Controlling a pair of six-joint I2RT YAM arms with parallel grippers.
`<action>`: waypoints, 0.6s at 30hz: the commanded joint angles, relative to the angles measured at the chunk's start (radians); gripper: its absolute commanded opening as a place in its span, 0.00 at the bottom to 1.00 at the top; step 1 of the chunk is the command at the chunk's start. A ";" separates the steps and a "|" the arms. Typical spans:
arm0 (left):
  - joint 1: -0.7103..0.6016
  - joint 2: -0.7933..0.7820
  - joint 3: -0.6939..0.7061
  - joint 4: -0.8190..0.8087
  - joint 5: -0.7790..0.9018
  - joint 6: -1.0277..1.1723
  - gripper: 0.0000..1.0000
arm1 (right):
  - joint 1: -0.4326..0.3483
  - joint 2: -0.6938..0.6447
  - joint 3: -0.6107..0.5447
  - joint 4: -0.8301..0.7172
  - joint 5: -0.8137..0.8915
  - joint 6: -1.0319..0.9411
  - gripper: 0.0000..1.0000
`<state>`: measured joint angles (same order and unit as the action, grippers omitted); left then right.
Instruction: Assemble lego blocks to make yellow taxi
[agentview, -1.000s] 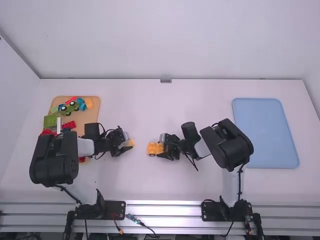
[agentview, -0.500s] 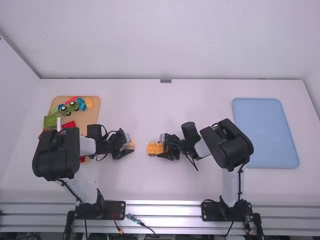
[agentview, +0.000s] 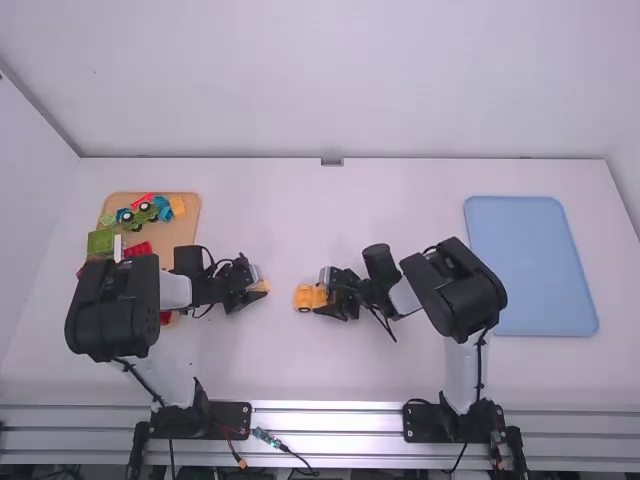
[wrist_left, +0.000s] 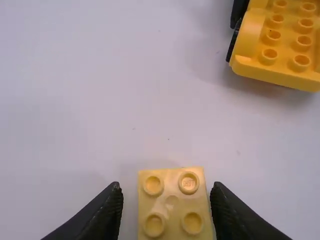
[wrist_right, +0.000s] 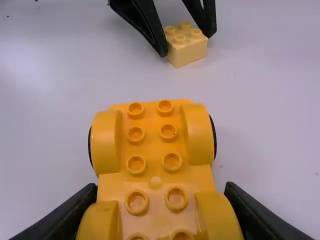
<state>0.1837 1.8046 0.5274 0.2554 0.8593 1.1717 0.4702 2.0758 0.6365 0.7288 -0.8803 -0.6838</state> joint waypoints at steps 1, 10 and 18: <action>-0.013 0.005 -0.014 -0.002 0.018 0.012 0.44 | 0.001 0.011 -0.002 -0.001 -0.017 -0.002 0.62; -0.015 0.005 0.028 -0.075 0.018 0.012 0.33 | 0.001 0.011 -0.002 -0.001 -0.017 0.000 0.62; -0.014 0.005 0.033 -0.075 0.023 0.012 0.25 | 0.001 0.011 -0.002 -0.001 -0.013 0.005 0.62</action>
<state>0.1783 1.8046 0.5507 0.1833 0.8593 1.1721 0.4702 2.0754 0.6361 0.7288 -0.8799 -0.6834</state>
